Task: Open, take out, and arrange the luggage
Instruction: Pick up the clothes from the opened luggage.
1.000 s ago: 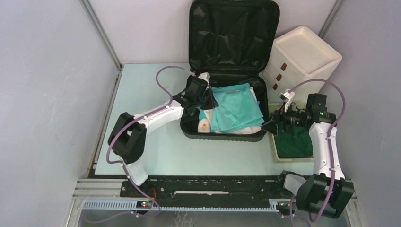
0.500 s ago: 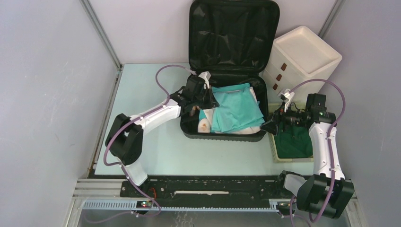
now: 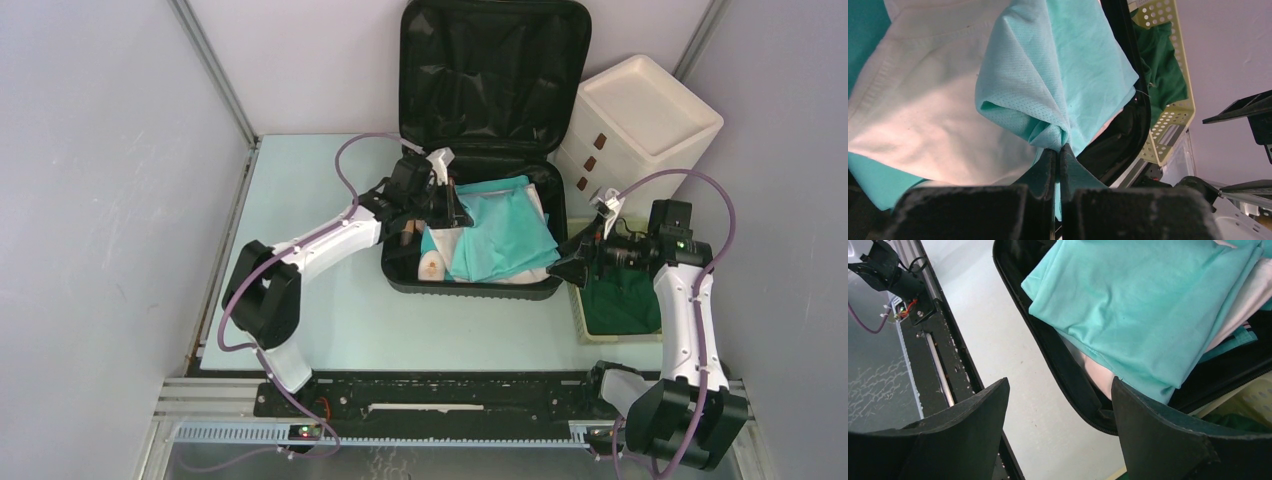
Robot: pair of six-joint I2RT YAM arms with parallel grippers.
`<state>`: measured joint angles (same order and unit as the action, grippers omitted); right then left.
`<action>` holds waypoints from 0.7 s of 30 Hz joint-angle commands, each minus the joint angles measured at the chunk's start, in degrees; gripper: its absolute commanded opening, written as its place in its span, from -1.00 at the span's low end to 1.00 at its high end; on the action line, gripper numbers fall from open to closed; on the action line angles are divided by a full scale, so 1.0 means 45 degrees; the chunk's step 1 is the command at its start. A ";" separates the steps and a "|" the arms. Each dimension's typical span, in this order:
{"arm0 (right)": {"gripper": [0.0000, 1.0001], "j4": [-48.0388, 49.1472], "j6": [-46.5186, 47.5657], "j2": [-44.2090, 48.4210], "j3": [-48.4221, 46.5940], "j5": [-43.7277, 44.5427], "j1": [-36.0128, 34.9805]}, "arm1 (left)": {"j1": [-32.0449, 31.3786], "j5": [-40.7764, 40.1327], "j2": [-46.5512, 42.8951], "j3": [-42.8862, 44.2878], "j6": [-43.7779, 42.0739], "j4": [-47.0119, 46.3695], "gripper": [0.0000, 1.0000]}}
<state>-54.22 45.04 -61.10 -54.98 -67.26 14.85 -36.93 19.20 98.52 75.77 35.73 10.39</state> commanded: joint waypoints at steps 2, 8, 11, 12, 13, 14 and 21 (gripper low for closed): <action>0.66 -0.0158 0.0415 0.0177 0.0011 -0.1003 -0.0039 | 0.0003 0.0980 -0.0669 0.1349 0.0264 -0.0544 -0.99; 0.66 -0.0138 0.0360 0.0132 0.0011 -0.1489 -0.0002 | -0.0050 0.1361 -0.0565 0.2002 0.0518 -0.0574 -0.99; 0.67 -0.0057 0.0219 0.0072 0.0011 -0.1811 0.0073 | -0.0107 0.1446 -0.0532 0.2116 0.0672 -0.0572 -0.99; 0.67 -0.0059 0.0199 0.0018 0.0011 -0.1901 0.0078 | -0.0123 0.1415 -0.0510 0.2141 0.0716 -0.0581 -0.99; 0.67 -0.0061 0.0198 -0.0017 0.0011 -0.1956 0.0078 | -0.0150 0.1436 -0.0475 0.2115 0.0814 -0.0572 -0.99; 0.67 -0.0034 0.0147 -0.0076 0.0011 -0.2033 0.0074 | -0.0177 0.1476 -0.0447 0.2121 0.0929 -0.0606 -0.99; 0.66 0.0927 -0.0991 -0.0691 0.0011 -0.3018 0.0046 | -0.0371 0.1998 -0.0235 0.2125 0.0756 -0.0883 -0.99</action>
<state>-54.17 44.88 -62.81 -54.98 -76.12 14.98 -37.95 24.86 98.54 82.30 39.55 9.17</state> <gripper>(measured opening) 0.836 0.015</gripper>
